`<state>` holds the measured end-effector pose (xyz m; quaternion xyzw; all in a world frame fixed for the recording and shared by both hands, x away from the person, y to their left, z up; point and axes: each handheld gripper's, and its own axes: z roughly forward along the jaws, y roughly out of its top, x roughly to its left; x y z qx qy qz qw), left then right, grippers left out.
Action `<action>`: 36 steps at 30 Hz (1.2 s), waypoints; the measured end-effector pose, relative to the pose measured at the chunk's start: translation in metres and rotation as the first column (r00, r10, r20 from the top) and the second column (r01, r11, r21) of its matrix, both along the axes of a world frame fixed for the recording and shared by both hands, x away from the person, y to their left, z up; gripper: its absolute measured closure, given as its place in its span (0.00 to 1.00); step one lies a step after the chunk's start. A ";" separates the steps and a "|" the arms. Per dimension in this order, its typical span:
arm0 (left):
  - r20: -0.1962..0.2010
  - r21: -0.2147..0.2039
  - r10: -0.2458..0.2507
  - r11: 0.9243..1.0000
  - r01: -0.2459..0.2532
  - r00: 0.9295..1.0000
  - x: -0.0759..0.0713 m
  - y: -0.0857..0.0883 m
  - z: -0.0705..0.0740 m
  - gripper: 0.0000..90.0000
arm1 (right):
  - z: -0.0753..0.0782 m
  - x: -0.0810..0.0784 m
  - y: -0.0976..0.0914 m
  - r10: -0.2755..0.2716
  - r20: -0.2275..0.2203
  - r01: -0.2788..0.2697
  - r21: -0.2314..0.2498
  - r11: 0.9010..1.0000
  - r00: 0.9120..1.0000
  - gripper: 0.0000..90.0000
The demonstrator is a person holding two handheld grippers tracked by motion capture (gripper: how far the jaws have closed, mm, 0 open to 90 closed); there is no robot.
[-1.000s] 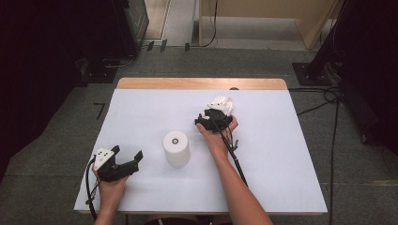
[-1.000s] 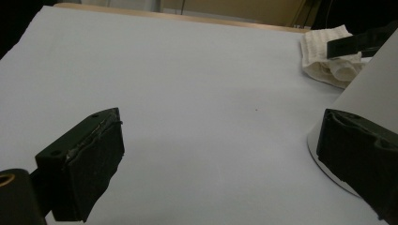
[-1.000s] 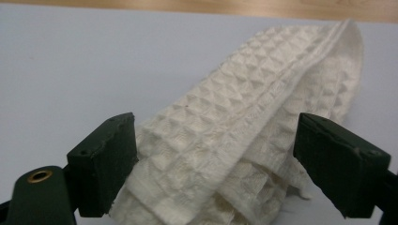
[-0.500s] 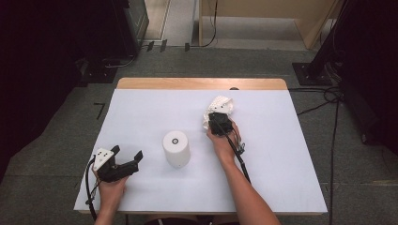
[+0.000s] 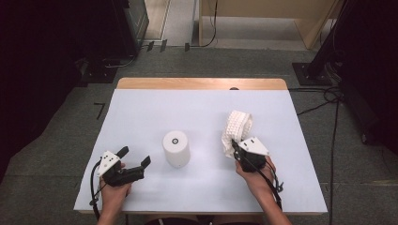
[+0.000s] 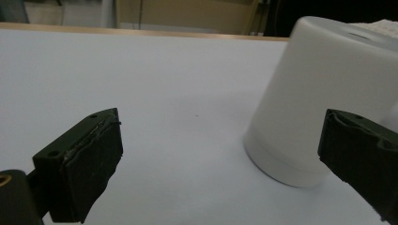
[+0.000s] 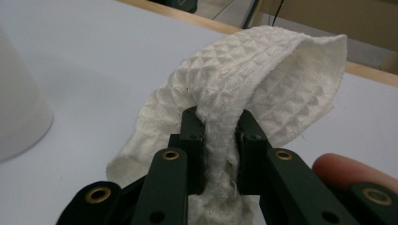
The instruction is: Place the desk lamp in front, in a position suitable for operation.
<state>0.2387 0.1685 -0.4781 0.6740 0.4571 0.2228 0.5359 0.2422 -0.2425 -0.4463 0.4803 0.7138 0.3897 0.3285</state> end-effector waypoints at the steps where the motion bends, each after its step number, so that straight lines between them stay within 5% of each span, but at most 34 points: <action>1: 0.004 0.002 -0.017 1.000 0.017 1.000 -0.002 -0.004 0.000 0.01 | 0.000 0.000 0.000 0.000 0.000 0.000 0.000 1.000 1.000 0.86; 7: 0.033 0.032 -0.060 0.998 0.059 0.998 -0.010 -0.037 0.001 0.00 | -0.025 -0.024 -0.020 0.016 -0.059 -0.019 -0.039 0.999 0.998 0.84; 10: 0.036 0.039 -0.066 0.997 0.065 0.997 -0.009 -0.051 0.000 0.00 | -0.032 -0.027 -0.024 0.051 -0.142 -0.058 -0.045 0.997 0.989 0.54; 12: 0.043 0.081 -0.064 0.995 0.061 0.997 -0.008 -0.065 -0.001 0.00 | -0.029 -0.036 -0.026 0.031 -0.118 -0.041 -0.080 0.996 0.992 0.29; 14: 0.049 0.111 -0.061 0.992 0.055 0.997 -0.006 -0.073 -0.001 0.00 | -0.020 -0.040 -0.029 0.019 -0.091 -0.025 -0.072 0.997 0.996 0.25; 18: 0.028 0.101 -0.066 0.993 0.063 0.997 -0.001 -0.084 -0.002 0.00 | -0.012 -0.039 -0.032 -0.009 -0.075 0.007 -0.018 1.000 0.997 0.21; 21: 0.029 0.140 -0.066 0.988 0.061 0.997 0.004 -0.094 -0.003 0.00 | -0.009 -0.032 -0.030 -0.060 -0.094 0.063 0.028 0.998 0.994 0.19; 23: 0.018 0.146 -0.069 0.987 0.065 0.997 0.007 -0.100 -0.006 0.00 | -0.010 -0.025 -0.026 -0.102 -0.117 0.107 0.034 0.994 0.988 0.18; 24: 0.014 0.153 -0.061 0.987 0.058 0.998 0.009 -0.105 -0.009 0.00 | -0.014 -0.016 -0.022 -0.153 -0.145 0.158 0.024 0.987 0.977 0.18; 25: 0.014 0.153 -0.061 0.987 0.058 0.998 0.009 -0.105 -0.009 0.00 | -0.014 -0.016 -0.022 -0.153 -0.145 0.158 0.024 0.987 0.977 0.18; 28: 0.026 0.154 -0.045 0.987 0.040 0.999 0.010 -0.111 -0.009 0.00 | -0.025 -0.005 -0.019 -0.203 -0.203 0.214 0.032 0.976 0.958 0.18; 30: 0.029 0.148 -0.039 0.988 0.034 0.999 0.015 -0.114 -0.009 0.00 | -0.036 -0.001 -0.017 -0.210 -0.238 0.223 0.028 0.974 0.948 0.19; 36: -0.013 0.159 -0.040 0.986 0.042 0.999 0.023 -0.118 -0.012 0.00 | -0.045 -0.004 -0.018 -0.181 -0.257 0.196 0.034 0.980 0.949 0.21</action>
